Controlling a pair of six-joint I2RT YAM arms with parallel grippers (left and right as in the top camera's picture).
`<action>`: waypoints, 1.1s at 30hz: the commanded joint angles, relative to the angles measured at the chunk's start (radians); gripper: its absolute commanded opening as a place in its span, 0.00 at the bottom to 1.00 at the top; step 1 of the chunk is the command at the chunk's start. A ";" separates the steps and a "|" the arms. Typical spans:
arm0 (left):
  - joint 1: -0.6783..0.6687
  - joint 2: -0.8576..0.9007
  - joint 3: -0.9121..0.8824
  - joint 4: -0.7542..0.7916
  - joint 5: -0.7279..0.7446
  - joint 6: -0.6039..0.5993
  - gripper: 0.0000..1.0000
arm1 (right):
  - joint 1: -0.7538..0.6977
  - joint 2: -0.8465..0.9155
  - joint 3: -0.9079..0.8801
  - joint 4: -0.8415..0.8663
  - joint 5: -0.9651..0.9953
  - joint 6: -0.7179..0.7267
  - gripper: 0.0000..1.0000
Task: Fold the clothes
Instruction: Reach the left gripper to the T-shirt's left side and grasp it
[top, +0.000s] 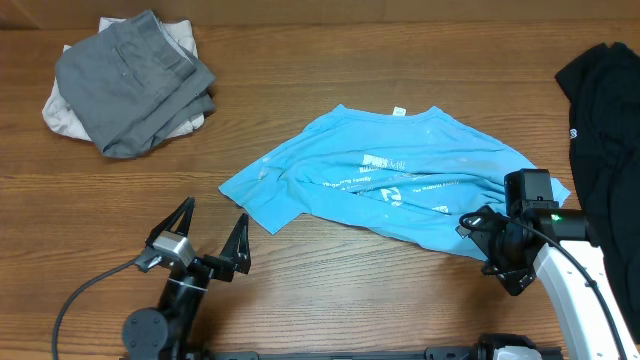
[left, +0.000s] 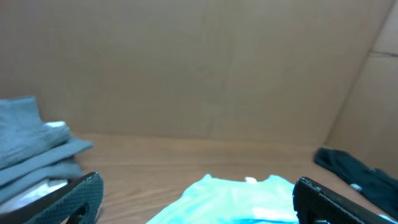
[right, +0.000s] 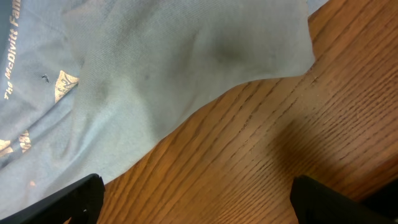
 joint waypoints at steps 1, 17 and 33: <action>0.004 0.077 0.182 -0.078 0.056 0.023 1.00 | -0.005 0.002 -0.006 0.006 -0.007 0.004 1.00; 0.002 0.979 0.741 -0.726 0.182 0.148 1.00 | -0.005 0.002 -0.006 0.008 -0.051 0.005 1.00; -0.248 1.539 1.008 -0.933 -0.310 0.071 1.00 | -0.005 0.002 -0.006 0.028 -0.051 -0.006 1.00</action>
